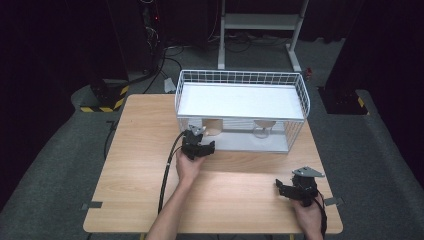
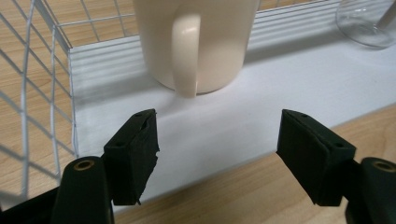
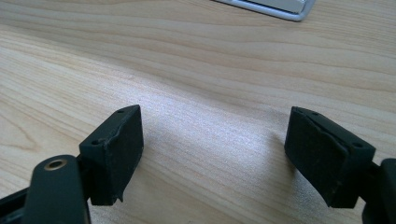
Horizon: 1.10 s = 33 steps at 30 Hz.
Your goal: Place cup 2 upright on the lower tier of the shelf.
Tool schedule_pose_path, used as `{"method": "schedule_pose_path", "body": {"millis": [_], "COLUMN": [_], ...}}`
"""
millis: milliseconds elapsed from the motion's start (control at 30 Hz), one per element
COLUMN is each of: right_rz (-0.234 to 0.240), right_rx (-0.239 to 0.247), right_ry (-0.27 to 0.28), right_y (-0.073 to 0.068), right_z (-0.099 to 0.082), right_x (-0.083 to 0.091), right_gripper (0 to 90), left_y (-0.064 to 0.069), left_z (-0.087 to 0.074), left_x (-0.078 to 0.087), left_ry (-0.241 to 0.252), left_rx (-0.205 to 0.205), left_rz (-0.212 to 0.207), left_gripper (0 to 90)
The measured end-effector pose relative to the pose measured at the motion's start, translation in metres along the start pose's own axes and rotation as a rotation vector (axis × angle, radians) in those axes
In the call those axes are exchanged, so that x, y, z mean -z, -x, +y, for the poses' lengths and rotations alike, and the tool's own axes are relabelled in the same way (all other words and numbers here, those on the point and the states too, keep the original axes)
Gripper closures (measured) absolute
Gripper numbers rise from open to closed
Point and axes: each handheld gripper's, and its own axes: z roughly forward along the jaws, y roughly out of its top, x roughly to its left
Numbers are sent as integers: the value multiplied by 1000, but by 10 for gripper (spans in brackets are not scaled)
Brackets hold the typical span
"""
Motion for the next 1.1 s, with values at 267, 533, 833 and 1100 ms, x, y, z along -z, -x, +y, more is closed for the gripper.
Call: {"method": "schedule_pose_path", "body": {"millis": [267,533,833,1100], "right_rz": [0,0,0,0], "right_rx": [0,0,0,0], "right_ry": [0,0,0,0], "right_y": [0,0,0,0], "right_z": [0,0,0,0], "right_x": [0,0,0,0], "right_gripper": [198,197,197,198], "left_y": [0,2,6,5], "left_z": [-7,-8,-13,-19], "left_x": [14,25,38,46], "left_ry": [20,26,46,49], "left_rx": [15,-21,-42,-29], "left_rz": [-20,-22,-27,-41], "left_gripper": [293,292,296,295]}}
